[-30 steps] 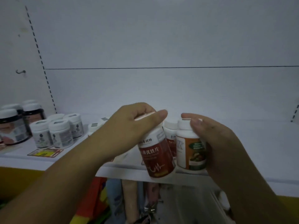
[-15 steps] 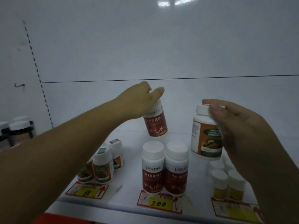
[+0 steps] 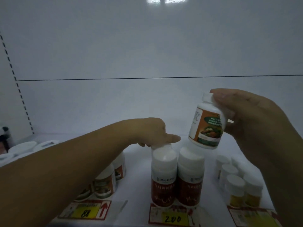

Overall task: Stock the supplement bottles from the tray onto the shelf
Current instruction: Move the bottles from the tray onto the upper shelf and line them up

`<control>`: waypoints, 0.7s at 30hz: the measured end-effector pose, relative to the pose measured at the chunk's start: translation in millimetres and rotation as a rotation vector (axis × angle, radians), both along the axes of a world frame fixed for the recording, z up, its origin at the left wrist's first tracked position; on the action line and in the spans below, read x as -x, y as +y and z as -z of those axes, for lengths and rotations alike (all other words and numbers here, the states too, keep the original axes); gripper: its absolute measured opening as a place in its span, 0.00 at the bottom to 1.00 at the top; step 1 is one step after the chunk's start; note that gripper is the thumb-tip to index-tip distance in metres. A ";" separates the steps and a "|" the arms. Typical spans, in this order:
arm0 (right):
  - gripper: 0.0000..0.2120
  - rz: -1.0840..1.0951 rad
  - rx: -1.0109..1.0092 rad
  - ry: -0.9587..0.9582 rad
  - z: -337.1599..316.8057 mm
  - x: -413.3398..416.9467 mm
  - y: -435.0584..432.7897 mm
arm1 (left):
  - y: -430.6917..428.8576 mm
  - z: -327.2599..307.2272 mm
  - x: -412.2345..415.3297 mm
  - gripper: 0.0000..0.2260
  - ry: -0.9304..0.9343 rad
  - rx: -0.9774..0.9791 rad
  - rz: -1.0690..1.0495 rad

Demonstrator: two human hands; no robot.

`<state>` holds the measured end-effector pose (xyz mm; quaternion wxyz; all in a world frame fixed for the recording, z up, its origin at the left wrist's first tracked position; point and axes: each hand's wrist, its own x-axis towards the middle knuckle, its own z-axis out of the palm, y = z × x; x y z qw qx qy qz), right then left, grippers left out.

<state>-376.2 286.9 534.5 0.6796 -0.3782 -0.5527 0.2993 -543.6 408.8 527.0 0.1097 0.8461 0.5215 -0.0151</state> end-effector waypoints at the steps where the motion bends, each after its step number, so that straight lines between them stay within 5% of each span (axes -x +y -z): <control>1: 0.19 0.004 -0.008 -0.008 -3.5 3.5 2.4 | -2.7 -3.9 4.4 0.29 -0.022 0.012 0.007; 6: 0.14 -0.034 -0.045 -0.168 -32.6 42.8 23.9 | -17.1 -33.8 74.4 0.24 -0.455 -0.262 -0.094; 11: 0.12 -0.040 -0.073 -0.471 -52.1 108.6 57.0 | -36.9 13.4 152.3 0.12 -0.843 -0.544 -0.197; 15: 0.10 0.054 0.017 -0.817 -53.3 154.3 98.3 | -30.4 67.4 171.3 0.11 -1.314 -0.337 -0.285; 21: 0.15 0.000 0.280 -1.115 -26.5 192.4 151.4 | -19.2 104.1 174.1 0.14 -1.588 0.138 -0.333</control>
